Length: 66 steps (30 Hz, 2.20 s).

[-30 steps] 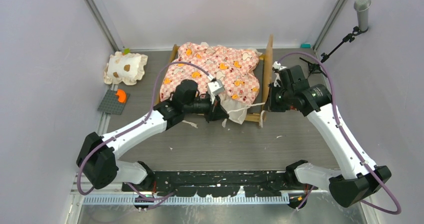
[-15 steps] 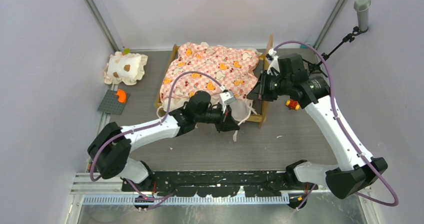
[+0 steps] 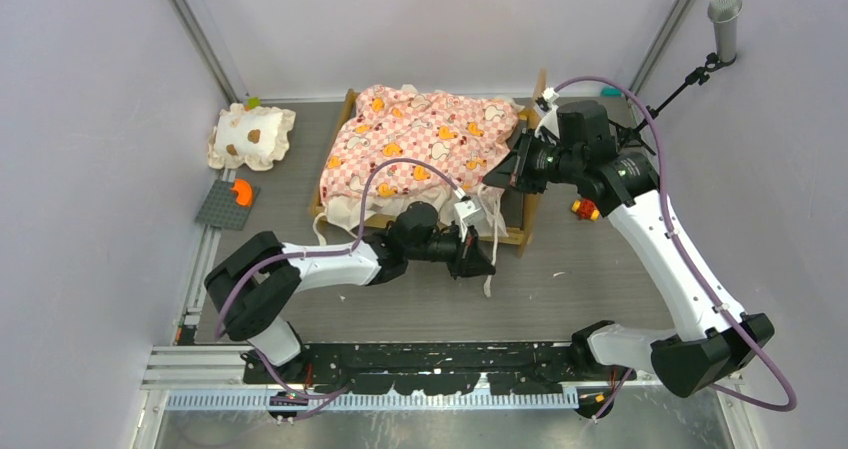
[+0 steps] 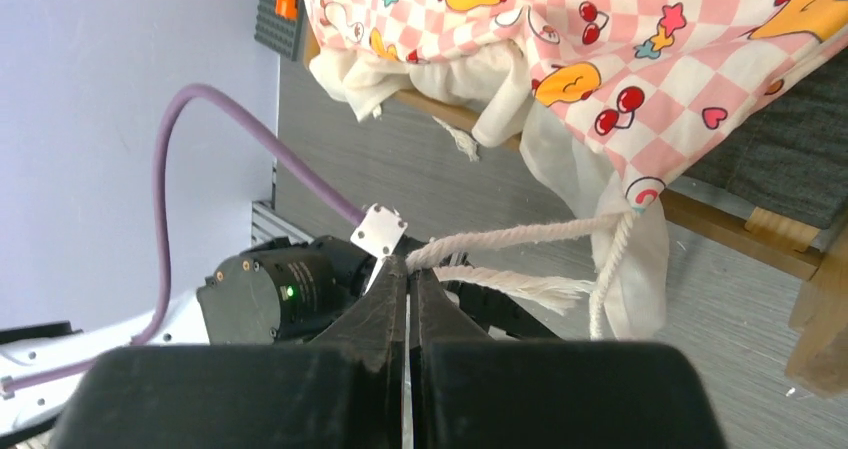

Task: Set up the pet bed
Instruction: Cross the ropes on the bed frame.

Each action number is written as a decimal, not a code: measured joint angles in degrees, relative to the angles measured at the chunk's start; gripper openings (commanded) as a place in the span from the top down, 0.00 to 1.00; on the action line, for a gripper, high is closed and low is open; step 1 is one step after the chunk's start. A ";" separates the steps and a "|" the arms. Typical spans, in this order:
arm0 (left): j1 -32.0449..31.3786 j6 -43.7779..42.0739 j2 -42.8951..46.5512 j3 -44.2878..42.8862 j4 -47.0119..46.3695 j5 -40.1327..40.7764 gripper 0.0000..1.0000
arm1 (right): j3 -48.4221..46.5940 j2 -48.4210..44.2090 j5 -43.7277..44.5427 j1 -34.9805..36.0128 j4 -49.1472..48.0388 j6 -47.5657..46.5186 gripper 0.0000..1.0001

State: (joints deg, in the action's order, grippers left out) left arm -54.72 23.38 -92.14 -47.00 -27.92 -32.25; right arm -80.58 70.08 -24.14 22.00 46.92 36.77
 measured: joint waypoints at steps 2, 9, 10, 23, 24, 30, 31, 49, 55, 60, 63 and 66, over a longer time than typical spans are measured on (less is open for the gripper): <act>-0.15 0.31 0.35 0.94 -1.49 1.05 1.00 | 0.07 0.15 1.33 0.00 -1.14 1.64 0.97; -1.18 1.31 3.37 5.60 -5.75 5.84 1.00 | 1.57 0.72 6.49 0.00 -2.97 4.11 0.97; -1.51 1.62 3.65 6.05 -6.47 6.47 1.00 | 1.95 0.83 6.95 0.00 -3.13 4.17 0.97; -3.41 1.57 3.67 6.21 -9.16 8.70 1.00 | 0.96 9.29 2.19 8.79 -0.90 -1.25 0.62; -3.52 1.75 3.69 6.27 -9.27 8.79 1.00 | 0.35 9.86 2.56 9.20 -0.20 -2.12 0.60; -3.85 1.79 3.65 5.95 -9.53 8.92 1.00 | -2.05 10.43 7.76 9.57 4.55 -5.09 0.50; -3.91 1.84 3.63 5.88 -9.53 8.90 1.00 | -2.75 10.29 9.03 9.77 5.68 -5.49 0.49; -3.93 2.16 3.50 4.92 -9.57 8.87 1.00 | 5.60 -3.39 27.04 10.14 14.51 -4.96 0.48; -3.93 2.16 3.32 4.92 -9.60 8.90 1.00 | 12.24 -4.59 25.99 10.14 13.25 -2.08 0.47; -3.93 2.14 3.21 4.92 -9.64 8.90 1.00 | 16.06 -4.92 23.96 10.14 10.99 -0.15 0.48; -3.93 2.12 3.19 4.92 -9.64 8.90 1.00 | 17.68 -5.07 23.12 10.14 9.73 0.90 0.49; -3.93 2.12 3.04 4.92 -9.73 8.90 1.00 | 18.56 -5.64 22.62 10.14 7.98 1.68 0.50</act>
State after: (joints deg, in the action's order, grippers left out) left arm -58.65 25.50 -89.10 -42.09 -37.65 -23.35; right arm -62.02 64.45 -1.52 32.14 54.89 38.46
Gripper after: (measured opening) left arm 0.017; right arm 0.516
